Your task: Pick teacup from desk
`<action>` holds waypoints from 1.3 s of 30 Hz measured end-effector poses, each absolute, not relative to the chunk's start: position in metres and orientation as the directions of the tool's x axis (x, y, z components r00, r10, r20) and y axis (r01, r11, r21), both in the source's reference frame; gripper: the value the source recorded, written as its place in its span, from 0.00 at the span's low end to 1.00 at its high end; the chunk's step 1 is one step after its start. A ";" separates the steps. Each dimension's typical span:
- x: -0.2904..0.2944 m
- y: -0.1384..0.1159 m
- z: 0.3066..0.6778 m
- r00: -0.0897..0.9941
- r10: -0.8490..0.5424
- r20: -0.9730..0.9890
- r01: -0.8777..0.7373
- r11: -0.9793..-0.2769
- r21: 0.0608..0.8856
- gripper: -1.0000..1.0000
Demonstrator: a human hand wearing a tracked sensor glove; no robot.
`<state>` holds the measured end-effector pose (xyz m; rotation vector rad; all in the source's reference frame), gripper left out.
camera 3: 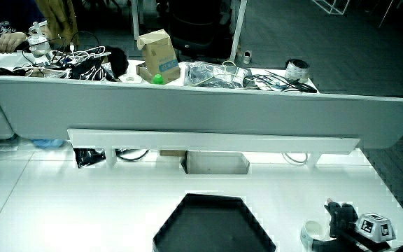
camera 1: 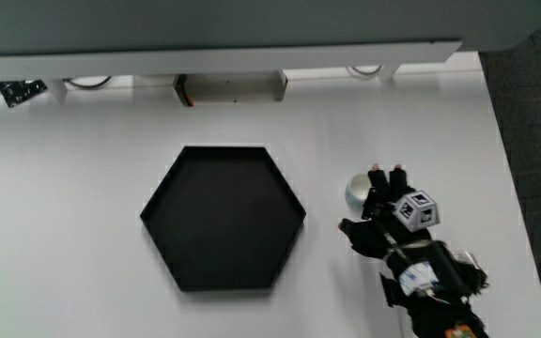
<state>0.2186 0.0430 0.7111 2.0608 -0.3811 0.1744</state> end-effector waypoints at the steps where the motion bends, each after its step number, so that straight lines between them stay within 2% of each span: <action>1: 0.219 0.043 0.724 0.949 -0.192 0.251 -0.312 -0.439 0.843 0.50; 2: 0.218 0.040 0.730 0.955 -0.193 0.227 -0.291 -0.440 0.850 0.50; 6: 0.201 0.033 0.712 0.933 -0.210 0.292 -0.354 -0.387 0.852 0.50; 14: 0.205 0.041 0.731 0.942 -0.208 0.264 -0.320 -0.315 0.894 0.50; 21: 0.207 0.041 0.734 0.932 -0.212 0.292 -0.346 -0.289 0.893 0.73; 25: 0.211 0.036 0.726 0.948 -0.247 0.201 -0.291 -0.413 0.863 0.87; 27: 0.212 0.038 0.732 0.951 -0.243 0.194 -0.283 -0.419 0.863 0.93; 29: 0.212 0.044 0.734 0.947 -0.239 0.214 -0.296 -0.391 0.872 1.00; 32: 0.218 0.051 0.749 0.961 -0.211 0.181 -0.248 -0.361 0.899 1.00; 39: 0.222 0.054 0.729 0.968 -0.212 0.136 -0.225 -0.489 0.842 1.00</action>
